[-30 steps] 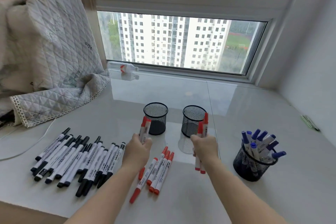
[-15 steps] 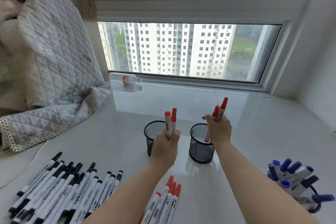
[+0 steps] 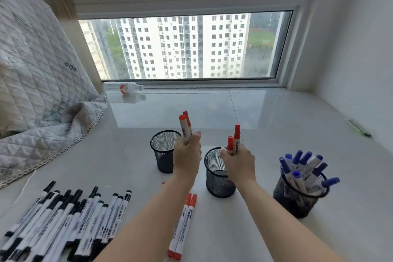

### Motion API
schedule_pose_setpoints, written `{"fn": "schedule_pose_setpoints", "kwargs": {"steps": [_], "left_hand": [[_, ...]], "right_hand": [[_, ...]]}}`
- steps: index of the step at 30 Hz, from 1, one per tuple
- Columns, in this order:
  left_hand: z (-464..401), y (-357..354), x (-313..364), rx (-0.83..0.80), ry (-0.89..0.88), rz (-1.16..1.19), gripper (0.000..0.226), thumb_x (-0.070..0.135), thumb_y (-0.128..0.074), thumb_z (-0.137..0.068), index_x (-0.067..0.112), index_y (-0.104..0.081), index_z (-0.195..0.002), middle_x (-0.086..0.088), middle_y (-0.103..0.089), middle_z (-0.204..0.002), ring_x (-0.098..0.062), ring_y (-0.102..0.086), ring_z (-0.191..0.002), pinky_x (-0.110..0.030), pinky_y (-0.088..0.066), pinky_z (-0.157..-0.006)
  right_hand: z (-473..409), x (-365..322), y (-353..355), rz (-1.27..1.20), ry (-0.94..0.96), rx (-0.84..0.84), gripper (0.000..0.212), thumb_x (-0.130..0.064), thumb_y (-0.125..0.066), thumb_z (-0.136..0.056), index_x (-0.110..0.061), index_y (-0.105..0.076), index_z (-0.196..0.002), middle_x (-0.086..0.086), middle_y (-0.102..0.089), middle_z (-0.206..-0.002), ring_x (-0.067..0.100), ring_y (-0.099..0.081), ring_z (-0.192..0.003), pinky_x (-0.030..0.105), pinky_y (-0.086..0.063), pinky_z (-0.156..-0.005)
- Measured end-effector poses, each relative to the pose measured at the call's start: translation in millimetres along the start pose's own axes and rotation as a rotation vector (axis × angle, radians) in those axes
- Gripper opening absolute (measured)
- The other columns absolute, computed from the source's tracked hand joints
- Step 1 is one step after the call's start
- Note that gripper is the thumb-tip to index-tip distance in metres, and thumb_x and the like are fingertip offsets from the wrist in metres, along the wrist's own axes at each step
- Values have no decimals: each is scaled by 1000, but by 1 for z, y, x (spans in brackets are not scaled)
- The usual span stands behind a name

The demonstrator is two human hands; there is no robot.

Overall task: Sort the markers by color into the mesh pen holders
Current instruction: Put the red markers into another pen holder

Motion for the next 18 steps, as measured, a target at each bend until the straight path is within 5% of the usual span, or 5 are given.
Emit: {"fn": "schedule_pose_setpoints", "kwargs": {"steps": [5,11,14,18], "left_hand": [[14,-21,6,22,-1,134,31,24,-49,-94,17,-41,-65,9,-36,-43,-7,-33,-39,-19,-32,-42],[34,-23,-16,111,-32,-51,46,42,-48,-92,14,-54,-55,4,-60,-49,-8,-54,-46,-27,-46,-57],[43,-25,-27,84,4,-91,46,47,-47,-90,14,-62,-62,-4,-57,-51,-14,-57,-52,-21,-49,-57],[55,-27,-46,48,82,-142,34,43,-51,-90,13,-64,-79,-6,-58,-66,-24,-54,-67,-41,-45,-71]], "right_hand": [[27,-2,15,-19,15,8,18,-12,-59,-79,-18,-46,-70,-5,-48,-59,9,-44,-55,12,-36,-49],[45,3,23,-200,-21,40,9,-12,-62,-82,-16,-54,-78,0,-58,-69,10,-52,-60,7,-40,-49],[49,4,27,-198,-30,33,10,-22,-59,-87,-17,-54,-80,1,-61,-73,12,-55,-64,11,-39,-51],[53,7,33,-205,-21,31,17,-27,-54,-90,-15,-54,-79,6,-64,-74,14,-54,-62,19,-41,-54]]}}
Point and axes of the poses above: each hand's wrist, its own z-axis away from the middle knuckle, its own y-axis out of the back of the hand, x = y × z, the point moved 2 cm from there along -z, towards the middle knuckle
